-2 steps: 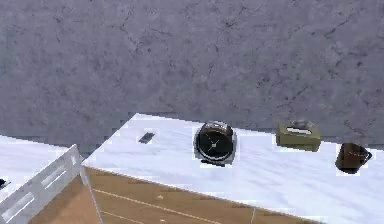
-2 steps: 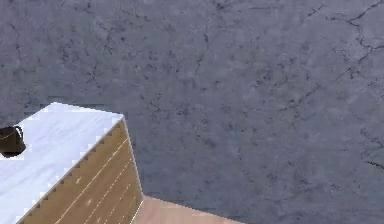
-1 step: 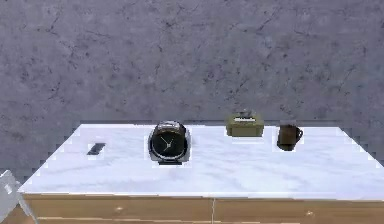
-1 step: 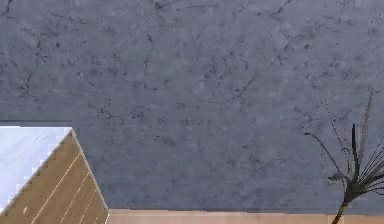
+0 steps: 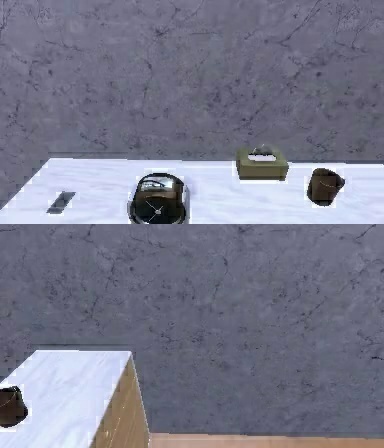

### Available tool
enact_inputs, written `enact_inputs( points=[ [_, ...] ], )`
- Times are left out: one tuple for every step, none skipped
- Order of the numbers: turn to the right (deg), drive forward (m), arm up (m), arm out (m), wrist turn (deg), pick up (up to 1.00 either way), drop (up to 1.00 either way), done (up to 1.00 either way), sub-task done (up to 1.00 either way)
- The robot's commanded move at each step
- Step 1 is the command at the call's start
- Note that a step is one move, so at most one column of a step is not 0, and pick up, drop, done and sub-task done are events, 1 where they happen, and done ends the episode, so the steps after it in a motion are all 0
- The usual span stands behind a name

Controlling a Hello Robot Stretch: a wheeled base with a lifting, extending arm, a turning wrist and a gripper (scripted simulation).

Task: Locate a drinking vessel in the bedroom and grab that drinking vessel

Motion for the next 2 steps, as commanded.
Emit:
enact_inputs(
  points=[
    [-45.0, 0.0, 0.0, 0.0, 0.0, 0.0, 0.0, 0.0, 0.0],
    [0.0, 0.0, 0.5, 0.0, 0.0, 0.0, 0.0, 0.0, 0.0]
  ],
)
